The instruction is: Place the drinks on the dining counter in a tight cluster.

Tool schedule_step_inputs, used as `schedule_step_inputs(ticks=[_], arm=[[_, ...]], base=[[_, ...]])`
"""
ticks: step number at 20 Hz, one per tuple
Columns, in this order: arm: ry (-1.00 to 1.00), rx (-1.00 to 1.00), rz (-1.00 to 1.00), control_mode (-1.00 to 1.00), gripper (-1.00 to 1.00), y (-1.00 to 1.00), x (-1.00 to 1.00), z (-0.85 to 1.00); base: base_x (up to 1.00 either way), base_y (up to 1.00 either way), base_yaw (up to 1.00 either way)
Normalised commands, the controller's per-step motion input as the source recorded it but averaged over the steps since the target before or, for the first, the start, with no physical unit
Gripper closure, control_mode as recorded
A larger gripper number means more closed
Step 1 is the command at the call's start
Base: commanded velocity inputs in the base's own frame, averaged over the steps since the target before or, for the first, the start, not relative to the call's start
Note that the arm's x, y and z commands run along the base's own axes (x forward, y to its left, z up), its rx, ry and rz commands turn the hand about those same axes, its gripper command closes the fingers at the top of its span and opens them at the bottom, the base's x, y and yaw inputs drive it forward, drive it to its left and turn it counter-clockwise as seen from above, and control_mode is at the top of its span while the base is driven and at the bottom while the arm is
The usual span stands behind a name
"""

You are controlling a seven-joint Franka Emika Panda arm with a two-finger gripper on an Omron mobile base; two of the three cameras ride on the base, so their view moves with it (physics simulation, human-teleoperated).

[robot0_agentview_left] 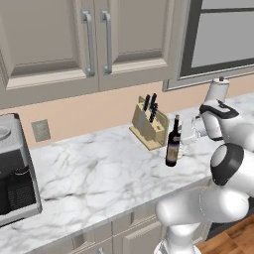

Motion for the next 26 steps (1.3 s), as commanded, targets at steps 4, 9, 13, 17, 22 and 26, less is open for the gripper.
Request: schedule_step_inputs(ticks=[4,9,13,17,22,26], arm=[[0.0,0.0,0.0,-1.0,1.0,0.0,0.0,0.0],[0.0,0.0,0.0,-1.0,1.0,0.0,-0.06,0.0],[-0.18,0.0,0.0,-1.0,1.0,0.0,-0.69,0.19],[-0.19,0.0,0.0,-1.0,1.0,0.0,-0.59,0.66],[-0.03,-0.02,0.0,-1.0,1.0,0.0,-0.48,0.98],[-0.04,-0.02,0.0,-1.0,1.0,0.08,-0.82,0.68]], base=[[0.0,0.0,0.0],[0.0,0.0,0.0],[0.0,0.0,0.0],[0.0,0.0,0.0],[0.0,0.0,0.0],[0.0,0.0,0.0]])
